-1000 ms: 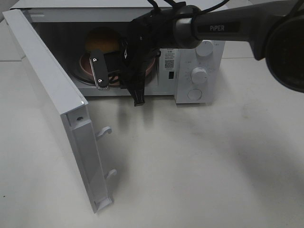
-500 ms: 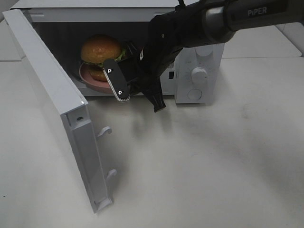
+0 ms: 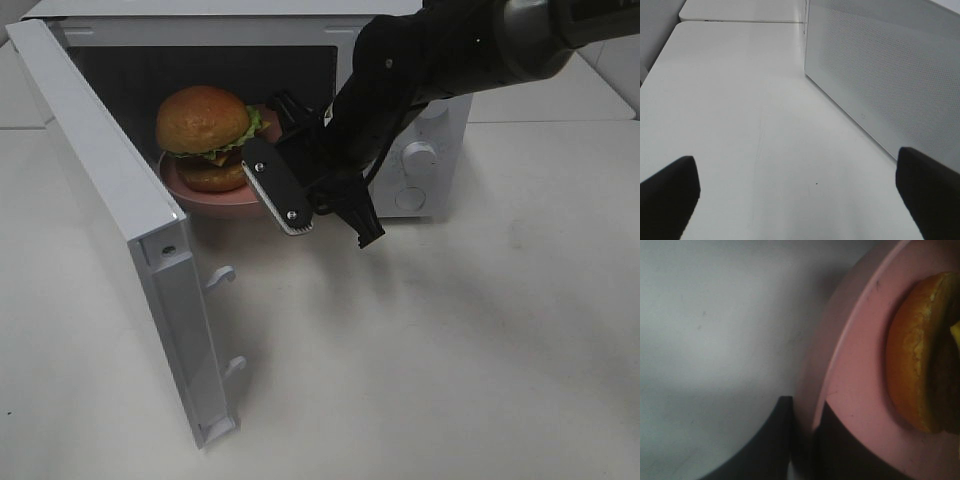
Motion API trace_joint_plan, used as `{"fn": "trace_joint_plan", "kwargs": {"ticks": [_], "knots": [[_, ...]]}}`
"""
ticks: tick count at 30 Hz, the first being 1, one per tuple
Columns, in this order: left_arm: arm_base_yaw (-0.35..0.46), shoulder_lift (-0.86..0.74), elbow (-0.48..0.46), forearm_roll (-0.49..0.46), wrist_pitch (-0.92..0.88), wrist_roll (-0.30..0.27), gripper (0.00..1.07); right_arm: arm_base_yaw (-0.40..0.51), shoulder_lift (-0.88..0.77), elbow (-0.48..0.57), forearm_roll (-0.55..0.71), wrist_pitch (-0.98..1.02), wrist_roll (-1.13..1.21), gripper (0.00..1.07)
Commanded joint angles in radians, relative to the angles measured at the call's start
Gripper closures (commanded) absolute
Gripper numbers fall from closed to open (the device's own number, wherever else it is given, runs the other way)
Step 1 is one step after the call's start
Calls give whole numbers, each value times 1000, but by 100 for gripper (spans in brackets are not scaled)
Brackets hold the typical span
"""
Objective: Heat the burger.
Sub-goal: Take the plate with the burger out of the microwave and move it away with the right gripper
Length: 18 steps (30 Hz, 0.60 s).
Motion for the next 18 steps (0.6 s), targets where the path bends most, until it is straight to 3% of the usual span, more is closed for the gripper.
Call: {"fn": "trace_joint_plan", "kwargs": {"ticks": [1,7,18], "knots": [[-3,-21,3,-11,-5,-3,7,-9,-86,57,53,-60,-28,107],[-3,-21,3,-11,-5,-3,7,-9,-154,131,55,-61,-35,107],[-3,-21,3,-11,-5,-3,7,-9,-346,362,77,-166,-46,107]]}}
